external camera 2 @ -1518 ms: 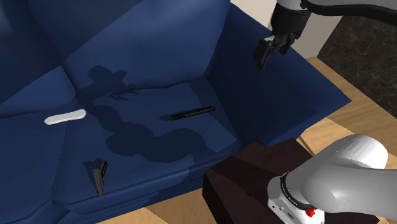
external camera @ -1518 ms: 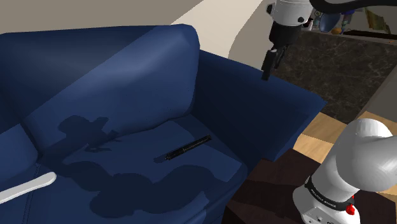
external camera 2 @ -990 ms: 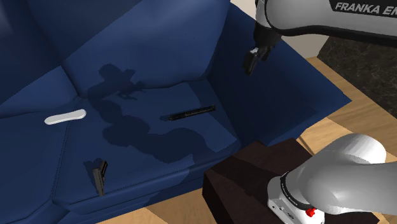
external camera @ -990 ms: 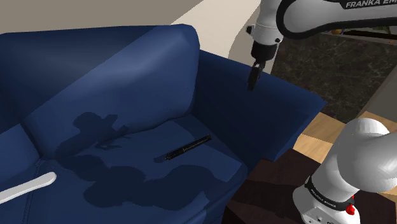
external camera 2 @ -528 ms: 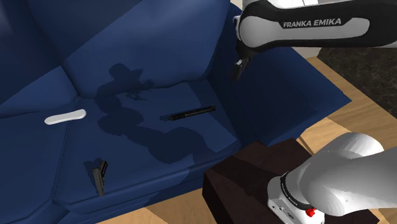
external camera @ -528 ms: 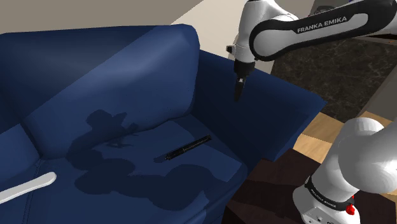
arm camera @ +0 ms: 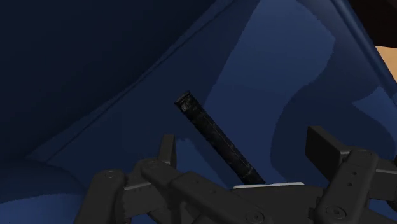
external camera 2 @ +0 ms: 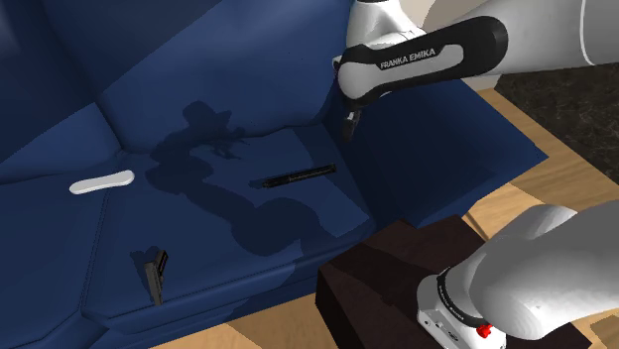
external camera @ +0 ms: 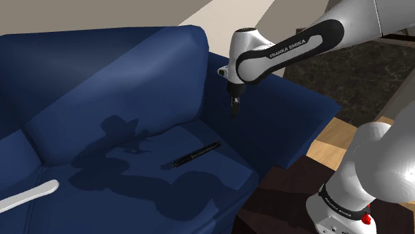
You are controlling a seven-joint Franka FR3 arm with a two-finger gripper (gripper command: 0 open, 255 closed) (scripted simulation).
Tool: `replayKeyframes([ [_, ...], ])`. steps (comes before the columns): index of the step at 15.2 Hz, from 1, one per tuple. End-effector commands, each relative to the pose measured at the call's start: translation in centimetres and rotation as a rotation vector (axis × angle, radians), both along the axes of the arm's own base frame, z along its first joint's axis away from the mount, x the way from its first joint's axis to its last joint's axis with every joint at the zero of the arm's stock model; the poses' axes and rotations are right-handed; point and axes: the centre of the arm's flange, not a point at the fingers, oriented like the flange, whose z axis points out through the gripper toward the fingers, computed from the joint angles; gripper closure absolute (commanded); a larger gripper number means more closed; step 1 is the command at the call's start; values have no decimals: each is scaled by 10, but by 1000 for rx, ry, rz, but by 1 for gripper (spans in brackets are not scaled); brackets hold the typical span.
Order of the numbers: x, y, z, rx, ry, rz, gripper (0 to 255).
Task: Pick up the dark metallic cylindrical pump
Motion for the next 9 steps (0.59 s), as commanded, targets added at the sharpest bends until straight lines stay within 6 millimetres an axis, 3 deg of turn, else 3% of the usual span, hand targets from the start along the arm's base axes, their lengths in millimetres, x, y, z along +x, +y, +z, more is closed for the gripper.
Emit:
replayKeyframes([
  [1,19,5,-23,6,8,62,0],
  [9,72,39,-109,31,44,297,0],
])
